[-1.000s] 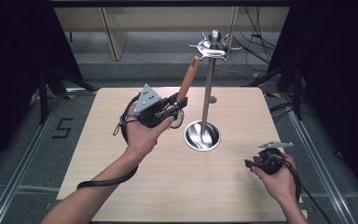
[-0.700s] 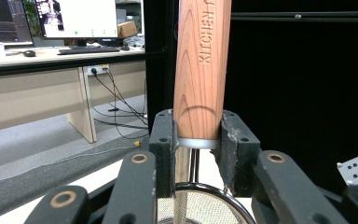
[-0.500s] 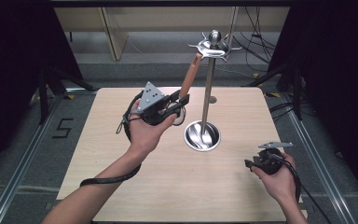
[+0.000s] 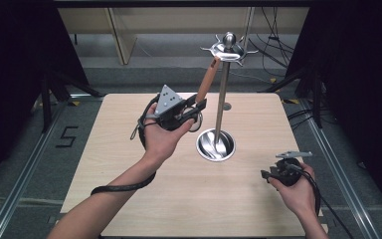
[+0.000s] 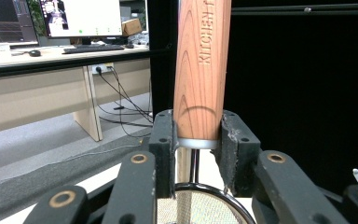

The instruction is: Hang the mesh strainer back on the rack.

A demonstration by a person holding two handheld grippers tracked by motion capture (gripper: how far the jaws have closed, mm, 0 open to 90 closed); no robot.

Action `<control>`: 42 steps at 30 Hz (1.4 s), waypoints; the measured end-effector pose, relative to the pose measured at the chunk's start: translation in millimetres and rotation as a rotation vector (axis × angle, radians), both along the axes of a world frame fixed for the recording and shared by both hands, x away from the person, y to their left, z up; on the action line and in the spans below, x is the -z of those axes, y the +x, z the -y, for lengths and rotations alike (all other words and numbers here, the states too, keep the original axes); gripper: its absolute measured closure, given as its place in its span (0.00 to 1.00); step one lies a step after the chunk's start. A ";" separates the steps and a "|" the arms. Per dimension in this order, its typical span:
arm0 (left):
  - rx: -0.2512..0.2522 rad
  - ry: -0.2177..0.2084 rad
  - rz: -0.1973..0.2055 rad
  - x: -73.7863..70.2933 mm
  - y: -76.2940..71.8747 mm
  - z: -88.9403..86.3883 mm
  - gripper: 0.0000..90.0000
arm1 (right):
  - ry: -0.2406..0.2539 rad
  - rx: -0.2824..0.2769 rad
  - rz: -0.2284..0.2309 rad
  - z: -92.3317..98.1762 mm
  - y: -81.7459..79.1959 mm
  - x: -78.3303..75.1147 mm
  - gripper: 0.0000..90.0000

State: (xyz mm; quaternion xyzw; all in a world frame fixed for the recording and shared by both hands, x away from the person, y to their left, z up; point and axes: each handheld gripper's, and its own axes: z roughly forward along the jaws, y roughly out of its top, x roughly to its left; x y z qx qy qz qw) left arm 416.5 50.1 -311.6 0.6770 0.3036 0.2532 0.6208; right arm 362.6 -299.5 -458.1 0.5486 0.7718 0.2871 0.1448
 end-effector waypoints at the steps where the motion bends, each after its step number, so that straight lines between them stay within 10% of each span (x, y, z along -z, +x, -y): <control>1: 0.001 0.003 -0.003 0.2 0.4 0.5 0.76 | -0.003 0.001 0.000 -0.1 -0.2 -0.2 0.65; 31: 0.064 0.060 -0.077 4.9 9.4 9.9 0.67 | 0.008 -0.012 0.009 0.8 -0.9 -1.0 0.64; 42: 0.110 0.081 -0.133 5.9 0.5 -22.2 0.54 | 0.001 -0.005 0.005 -0.2 -1.0 -0.5 0.64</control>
